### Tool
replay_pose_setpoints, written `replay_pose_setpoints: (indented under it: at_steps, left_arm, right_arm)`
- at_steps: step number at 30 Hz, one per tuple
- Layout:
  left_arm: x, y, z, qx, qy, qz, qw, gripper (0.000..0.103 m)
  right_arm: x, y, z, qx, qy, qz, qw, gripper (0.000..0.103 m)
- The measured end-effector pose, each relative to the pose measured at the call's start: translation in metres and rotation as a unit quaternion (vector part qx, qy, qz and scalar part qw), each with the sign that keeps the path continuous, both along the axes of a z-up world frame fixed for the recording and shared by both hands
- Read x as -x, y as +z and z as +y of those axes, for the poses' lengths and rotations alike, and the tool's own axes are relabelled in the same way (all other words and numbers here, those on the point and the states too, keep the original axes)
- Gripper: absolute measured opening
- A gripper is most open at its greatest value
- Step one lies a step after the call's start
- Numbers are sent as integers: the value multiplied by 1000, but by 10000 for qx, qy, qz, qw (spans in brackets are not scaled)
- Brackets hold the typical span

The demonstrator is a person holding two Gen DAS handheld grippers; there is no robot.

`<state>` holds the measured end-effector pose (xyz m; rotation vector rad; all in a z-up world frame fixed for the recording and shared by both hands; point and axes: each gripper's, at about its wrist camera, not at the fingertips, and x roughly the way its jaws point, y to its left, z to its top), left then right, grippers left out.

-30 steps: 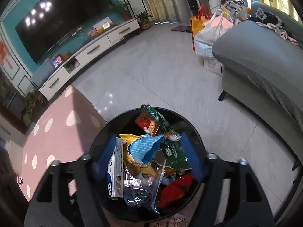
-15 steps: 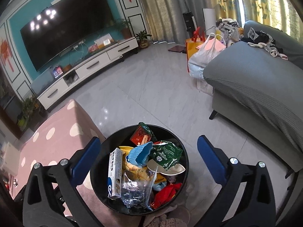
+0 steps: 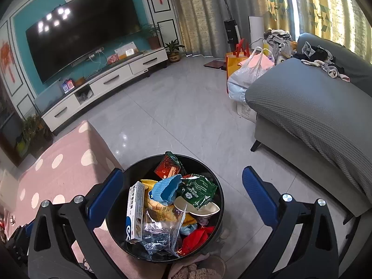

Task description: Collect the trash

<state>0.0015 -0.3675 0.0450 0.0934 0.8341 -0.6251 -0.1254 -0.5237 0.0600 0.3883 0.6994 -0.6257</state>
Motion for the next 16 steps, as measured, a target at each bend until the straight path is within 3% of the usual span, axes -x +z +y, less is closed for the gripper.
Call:
replay_pose_setpoints:
  at_steps: [4, 16]
  left_arm:
    - [2, -3, -2, -98, 11, 10, 10000, 100]
    - [4, 0, 4, 74, 32, 35, 10000, 100]
  right_arm:
    - [0, 0, 0, 19, -16, 9, 10000, 100]
    - [1, 1, 0, 94, -41, 53, 9999, 100]
